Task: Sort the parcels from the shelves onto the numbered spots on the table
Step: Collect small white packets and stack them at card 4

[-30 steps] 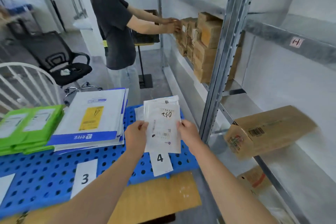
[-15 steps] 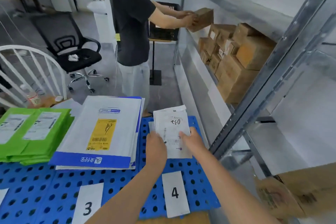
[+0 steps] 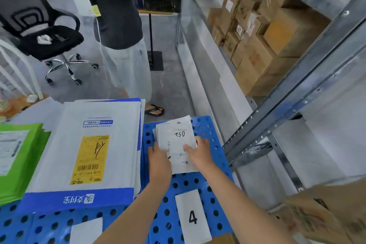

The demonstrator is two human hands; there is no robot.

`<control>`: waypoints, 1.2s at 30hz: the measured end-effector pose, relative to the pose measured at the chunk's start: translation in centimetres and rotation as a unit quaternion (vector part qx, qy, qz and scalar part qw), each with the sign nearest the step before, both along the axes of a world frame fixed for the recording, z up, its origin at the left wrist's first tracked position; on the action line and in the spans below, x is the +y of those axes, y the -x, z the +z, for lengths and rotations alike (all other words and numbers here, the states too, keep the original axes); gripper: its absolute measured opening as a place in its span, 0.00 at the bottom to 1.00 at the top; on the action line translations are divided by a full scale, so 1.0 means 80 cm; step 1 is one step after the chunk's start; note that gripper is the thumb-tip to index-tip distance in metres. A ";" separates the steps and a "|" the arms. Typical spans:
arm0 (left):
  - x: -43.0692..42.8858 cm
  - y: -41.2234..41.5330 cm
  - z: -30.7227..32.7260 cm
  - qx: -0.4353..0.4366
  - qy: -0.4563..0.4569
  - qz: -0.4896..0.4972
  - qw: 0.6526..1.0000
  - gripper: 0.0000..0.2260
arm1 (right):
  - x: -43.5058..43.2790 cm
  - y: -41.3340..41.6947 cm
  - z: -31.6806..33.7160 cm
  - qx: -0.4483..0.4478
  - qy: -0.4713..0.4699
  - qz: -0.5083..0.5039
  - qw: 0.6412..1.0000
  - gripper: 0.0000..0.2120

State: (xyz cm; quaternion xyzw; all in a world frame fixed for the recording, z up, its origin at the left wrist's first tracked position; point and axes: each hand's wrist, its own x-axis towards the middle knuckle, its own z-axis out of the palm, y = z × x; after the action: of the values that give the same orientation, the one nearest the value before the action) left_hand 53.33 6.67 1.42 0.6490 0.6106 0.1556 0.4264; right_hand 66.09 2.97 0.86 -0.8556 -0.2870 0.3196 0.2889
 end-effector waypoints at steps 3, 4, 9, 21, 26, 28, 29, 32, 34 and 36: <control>0.002 -0.007 0.004 0.039 -0.056 -0.004 0.998 0.22 | 0.001 -0.003 0.010 -0.051 0.021 0.015 0.998 0.27; 0.002 -0.007 0.008 0.033 -0.070 -0.009 0.997 0.24 | -0.001 -0.004 0.016 -0.069 0.023 0.020 0.997 0.28; 0.001 -0.009 0.030 0.063 -0.185 -0.143 0.970 0.25 | -0.026 -0.008 0.047 -0.133 -0.013 0.058 0.989 0.25; -0.086 0.035 0.120 0.109 -0.399 -0.336 0.846 0.21 | -0.172 0.056 0.115 -0.191 -0.091 0.040 0.977 0.22; -0.172 0.061 0.140 0.143 -0.417 -0.387 0.810 0.23 | -0.295 0.121 0.125 -0.100 -0.156 -0.014 0.983 0.22; -0.224 0.069 0.145 0.141 -0.421 -0.420 0.792 0.24 | -0.355 0.146 0.114 -0.095 -0.143 -0.035 0.984 0.23; -0.255 0.073 0.147 0.126 -0.414 -0.435 0.789 0.23 | -0.385 0.157 0.105 -0.099 -0.127 -0.046 0.986 0.24; -0.348 0.083 0.147 0.079 -0.391 -0.483 0.780 0.22 | -0.474 0.183 0.080 -0.114 -0.078 -0.110 0.984 0.24; -0.400 0.085 0.139 0.063 -0.381 -0.518 0.763 0.22 | -0.530 0.195 0.068 -0.112 -0.048 -0.155 0.980 0.24; -0.440 0.081 0.127 0.045 -0.372 -0.556 0.742 0.21 | -0.581 0.199 0.056 -0.111 -0.014 -0.189 0.976 0.25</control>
State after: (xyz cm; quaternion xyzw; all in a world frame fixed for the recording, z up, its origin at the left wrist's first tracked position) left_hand 46.84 -28.49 11.55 0.9867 0.0533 0.0761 0.1336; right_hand 50.13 -43.54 5.35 -0.9203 -0.1546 0.1580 0.3226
